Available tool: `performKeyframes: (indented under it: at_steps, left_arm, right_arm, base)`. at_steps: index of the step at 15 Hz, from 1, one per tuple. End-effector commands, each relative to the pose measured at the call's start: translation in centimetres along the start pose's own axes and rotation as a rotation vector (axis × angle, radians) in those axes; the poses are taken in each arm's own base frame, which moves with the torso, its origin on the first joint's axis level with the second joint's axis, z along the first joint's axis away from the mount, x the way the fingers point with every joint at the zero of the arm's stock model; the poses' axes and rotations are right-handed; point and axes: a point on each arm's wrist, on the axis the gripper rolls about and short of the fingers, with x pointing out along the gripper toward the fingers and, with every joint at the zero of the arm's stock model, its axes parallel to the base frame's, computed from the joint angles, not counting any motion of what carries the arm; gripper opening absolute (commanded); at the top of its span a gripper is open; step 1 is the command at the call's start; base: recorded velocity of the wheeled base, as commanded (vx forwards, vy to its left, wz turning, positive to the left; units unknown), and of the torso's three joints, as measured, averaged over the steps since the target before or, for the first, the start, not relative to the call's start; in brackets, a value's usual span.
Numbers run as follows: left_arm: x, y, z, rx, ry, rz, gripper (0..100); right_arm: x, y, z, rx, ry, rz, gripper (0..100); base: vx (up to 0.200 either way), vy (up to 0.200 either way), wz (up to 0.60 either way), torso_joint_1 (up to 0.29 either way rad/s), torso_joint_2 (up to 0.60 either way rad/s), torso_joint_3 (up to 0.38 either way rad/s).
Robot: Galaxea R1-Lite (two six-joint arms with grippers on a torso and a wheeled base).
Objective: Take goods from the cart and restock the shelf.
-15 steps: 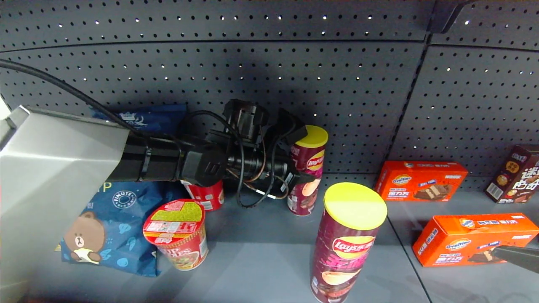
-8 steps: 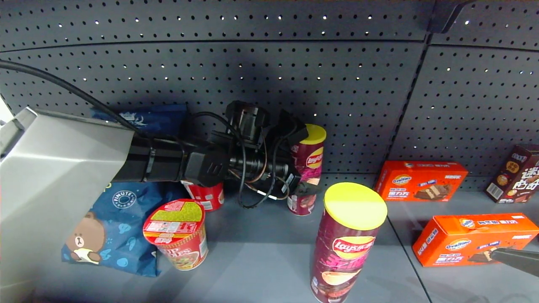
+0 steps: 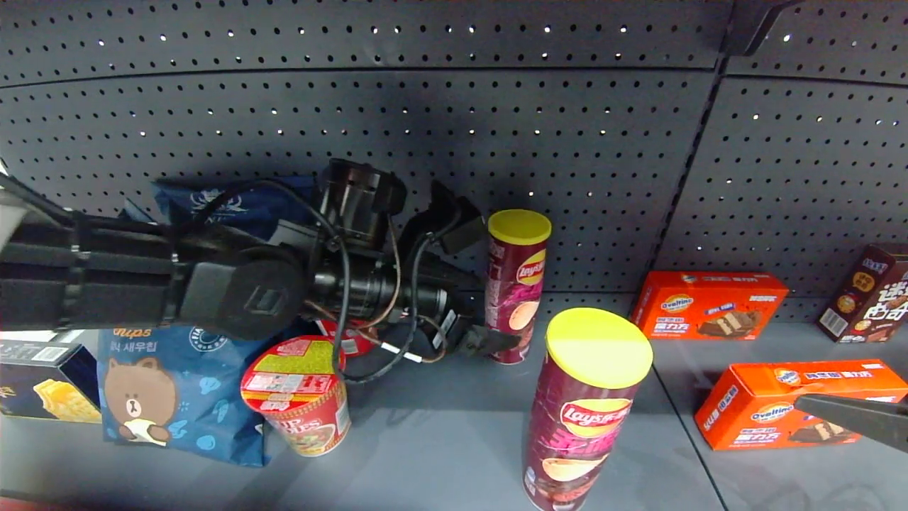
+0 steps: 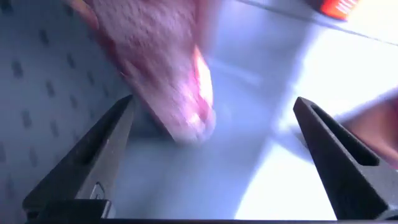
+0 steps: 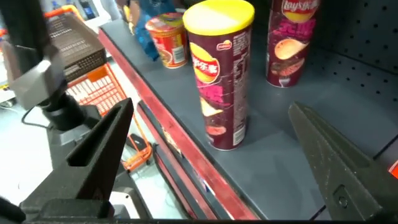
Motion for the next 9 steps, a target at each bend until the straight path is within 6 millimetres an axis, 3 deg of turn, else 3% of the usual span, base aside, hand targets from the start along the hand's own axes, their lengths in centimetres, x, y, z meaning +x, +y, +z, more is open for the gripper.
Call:
performKeyframes:
  at_steps: [1, 3, 9]
  left_arm:
    - [-5.8, -2.5, -0.2, 0.004, -0.022, 0.034, 100]
    - [-8.2, -3.6, -0.5, 0.006, -0.021, 0.083, 100]
    - [-10.4, -5.4, 0.0, 0.041, -0.002, 0.270, 100]
  right_arm:
    - [1.0, -0.6, 0.3, 0.010, 0.022, -0.045, 100]
    - [1.8, -1.8, 1.0, 0.021, 0.035, -0.134, 100]
    - [4.3, -3.9, -0.6, 0.060, 0.183, -0.259, 100]
  base:
    - [0.000, 0.000, 0.00, 0.000, 0.00, 0.000]
    - [0.000, 0.000, 0.00, 0.000, 0.00, 0.000]
    - [0.000, 0.000, 0.00, 0.000, 0.00, 0.000]
